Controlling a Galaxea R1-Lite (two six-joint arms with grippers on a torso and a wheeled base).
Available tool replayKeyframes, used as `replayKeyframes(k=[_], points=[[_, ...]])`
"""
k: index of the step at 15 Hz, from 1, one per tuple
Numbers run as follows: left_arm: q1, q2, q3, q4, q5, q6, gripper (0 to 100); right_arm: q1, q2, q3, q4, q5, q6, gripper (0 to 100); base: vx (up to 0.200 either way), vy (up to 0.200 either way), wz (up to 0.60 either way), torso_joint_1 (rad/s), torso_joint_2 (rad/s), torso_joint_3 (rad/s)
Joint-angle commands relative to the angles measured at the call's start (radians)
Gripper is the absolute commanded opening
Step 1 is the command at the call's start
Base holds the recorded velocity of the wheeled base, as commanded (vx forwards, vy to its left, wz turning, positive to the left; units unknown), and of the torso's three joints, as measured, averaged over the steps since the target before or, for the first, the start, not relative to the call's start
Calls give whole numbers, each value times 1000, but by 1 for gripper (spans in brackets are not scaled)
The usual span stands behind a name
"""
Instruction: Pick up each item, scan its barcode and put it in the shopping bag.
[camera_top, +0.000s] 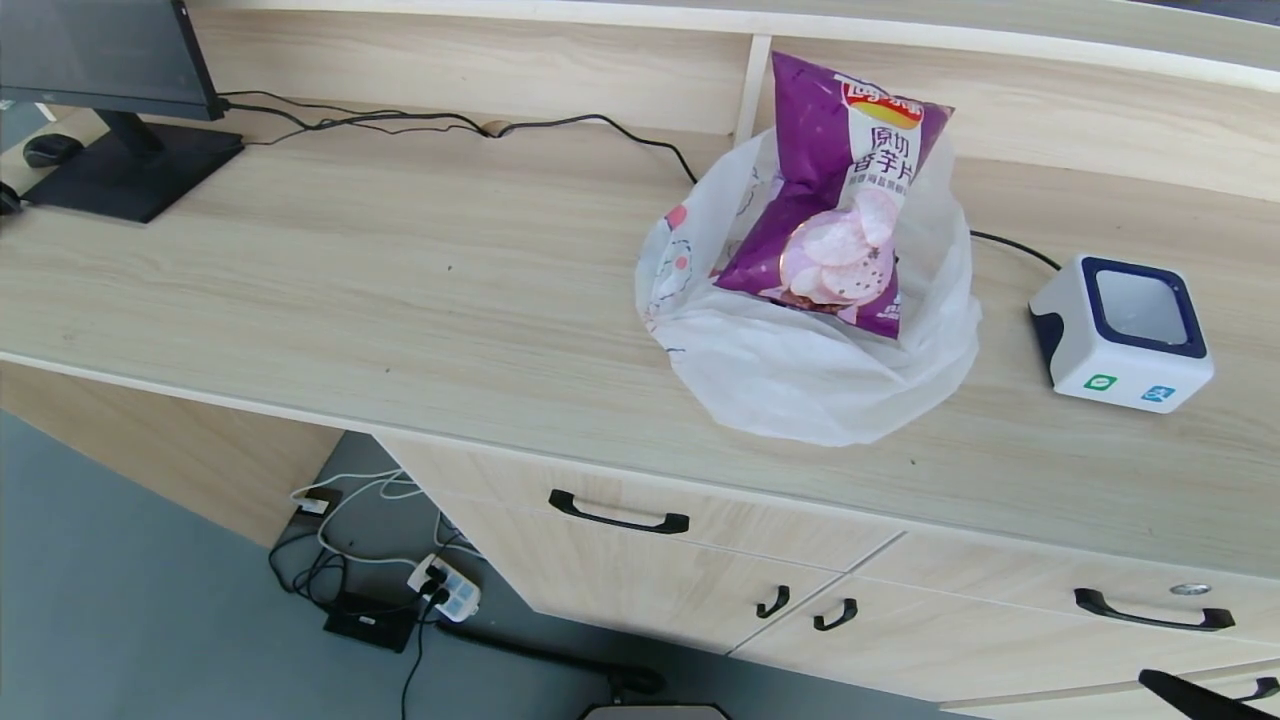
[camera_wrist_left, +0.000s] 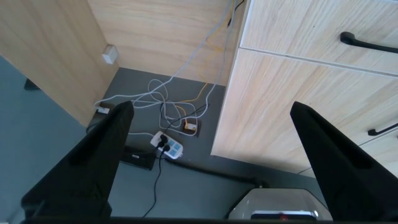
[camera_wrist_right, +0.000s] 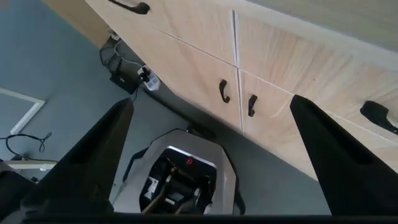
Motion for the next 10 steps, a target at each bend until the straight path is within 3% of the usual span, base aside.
replayKeyframes(k=[1,2,3,4,9,10], points=[[0,0,0,-1,0,0,100,9,-108,6,132,-9,37,100,0,0,0,0,0,0],[0,0,0,-1,0,-2,100,7,-151,6,195,-14,40,100,0,0,0,0,0,0],[0,0,0,0,0,-2,100,-17,-285,6,366,-35,37,100,0,0,0,0,0,0],[0,0,0,-1,0,-3,100,-88,-413,-20,491,-63,23,100,0,0,0,0,0,0],[0,0,0,-1,0,-9,100,-402,-473,-64,501,-61,69,100,0,0,0,0,0,0],[0,2,0,0,0,-12,100,-609,-358,-112,490,-61,182,100,0,0,0,0,0,0]])
